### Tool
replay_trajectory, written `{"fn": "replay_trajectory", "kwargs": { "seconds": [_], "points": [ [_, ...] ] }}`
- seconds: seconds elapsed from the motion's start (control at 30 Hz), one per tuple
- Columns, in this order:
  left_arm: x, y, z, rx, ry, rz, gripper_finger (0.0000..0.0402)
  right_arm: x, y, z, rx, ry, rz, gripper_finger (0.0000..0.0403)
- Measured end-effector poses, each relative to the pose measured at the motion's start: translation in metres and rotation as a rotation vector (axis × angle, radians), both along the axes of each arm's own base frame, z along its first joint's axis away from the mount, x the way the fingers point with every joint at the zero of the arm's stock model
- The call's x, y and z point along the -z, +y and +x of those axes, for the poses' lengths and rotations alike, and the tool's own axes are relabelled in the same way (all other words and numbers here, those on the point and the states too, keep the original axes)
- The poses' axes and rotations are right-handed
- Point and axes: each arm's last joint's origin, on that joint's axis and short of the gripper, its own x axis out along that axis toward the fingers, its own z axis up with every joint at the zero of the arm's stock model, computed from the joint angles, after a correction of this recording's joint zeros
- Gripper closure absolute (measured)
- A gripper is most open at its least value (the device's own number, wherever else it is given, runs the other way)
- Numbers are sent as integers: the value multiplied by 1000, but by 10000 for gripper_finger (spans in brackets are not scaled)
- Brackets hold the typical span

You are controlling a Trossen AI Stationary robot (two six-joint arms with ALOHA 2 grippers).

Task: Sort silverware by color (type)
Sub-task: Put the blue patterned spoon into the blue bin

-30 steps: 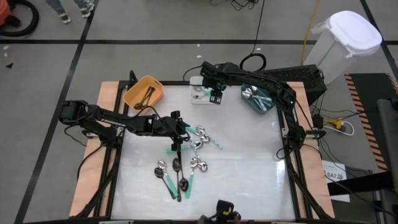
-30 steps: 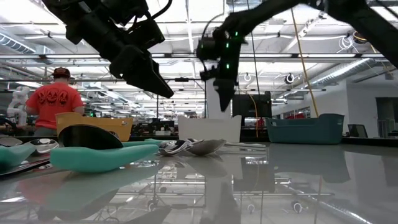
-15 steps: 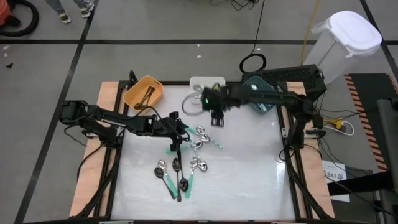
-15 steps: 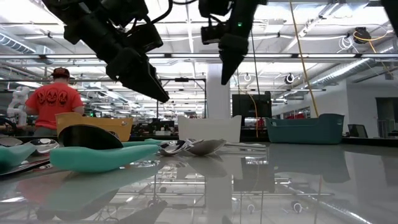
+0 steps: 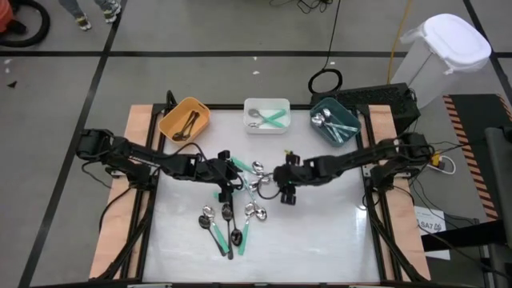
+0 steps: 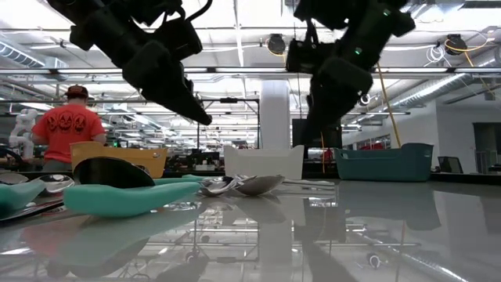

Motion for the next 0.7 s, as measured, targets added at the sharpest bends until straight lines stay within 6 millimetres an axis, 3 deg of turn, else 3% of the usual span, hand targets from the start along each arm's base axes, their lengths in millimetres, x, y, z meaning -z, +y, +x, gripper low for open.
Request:
{"fn": "replay_trajectory", "kwargs": {
  "seconds": [0.17, 0.4, 0.7],
  "points": [
    [2, -12, 3, 3, -27, -43, 149, 15, 9, -7, 64, -25, -48, 234],
    [18, -31, 12, 15, -38, -40, 149, 21, 14, -10, 121, -78, -58, 234],
    [38, -40, 16, 2, 13, -36, 149, 48, 10, -7, 133, -149, -48, 234]
  ]
}}
